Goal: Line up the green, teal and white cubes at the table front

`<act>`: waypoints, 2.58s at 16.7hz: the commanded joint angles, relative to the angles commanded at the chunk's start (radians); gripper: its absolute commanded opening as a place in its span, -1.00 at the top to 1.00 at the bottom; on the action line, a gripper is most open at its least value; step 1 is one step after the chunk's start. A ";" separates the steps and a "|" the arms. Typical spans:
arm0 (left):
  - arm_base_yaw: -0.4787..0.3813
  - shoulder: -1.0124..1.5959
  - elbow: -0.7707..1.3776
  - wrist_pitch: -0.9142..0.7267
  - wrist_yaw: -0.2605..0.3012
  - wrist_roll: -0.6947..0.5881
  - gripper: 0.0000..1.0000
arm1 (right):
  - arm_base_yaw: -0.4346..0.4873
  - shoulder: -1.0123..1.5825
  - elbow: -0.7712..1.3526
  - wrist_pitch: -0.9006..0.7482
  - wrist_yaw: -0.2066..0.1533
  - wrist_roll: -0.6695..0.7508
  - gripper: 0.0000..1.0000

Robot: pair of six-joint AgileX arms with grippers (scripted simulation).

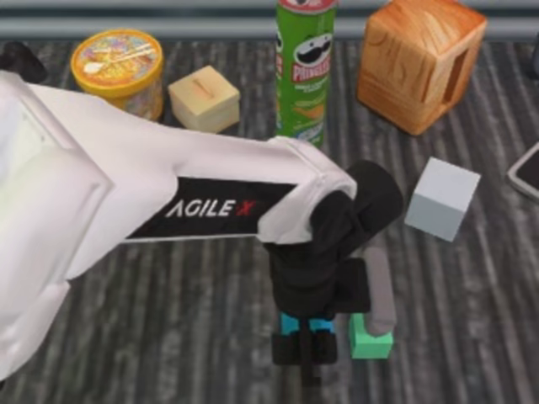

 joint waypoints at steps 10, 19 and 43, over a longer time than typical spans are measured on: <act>0.000 0.000 0.000 0.000 0.000 0.000 -1.00 | 0.000 0.000 0.000 0.000 0.000 0.000 -1.00; 0.002 -0.007 0.013 -0.017 0.000 0.001 -1.00 | 0.000 0.000 0.000 0.000 0.000 0.000 -1.00; 0.319 -0.674 -0.348 0.082 -0.022 -0.203 -1.00 | 0.094 0.681 0.622 -0.398 -0.002 -0.266 -1.00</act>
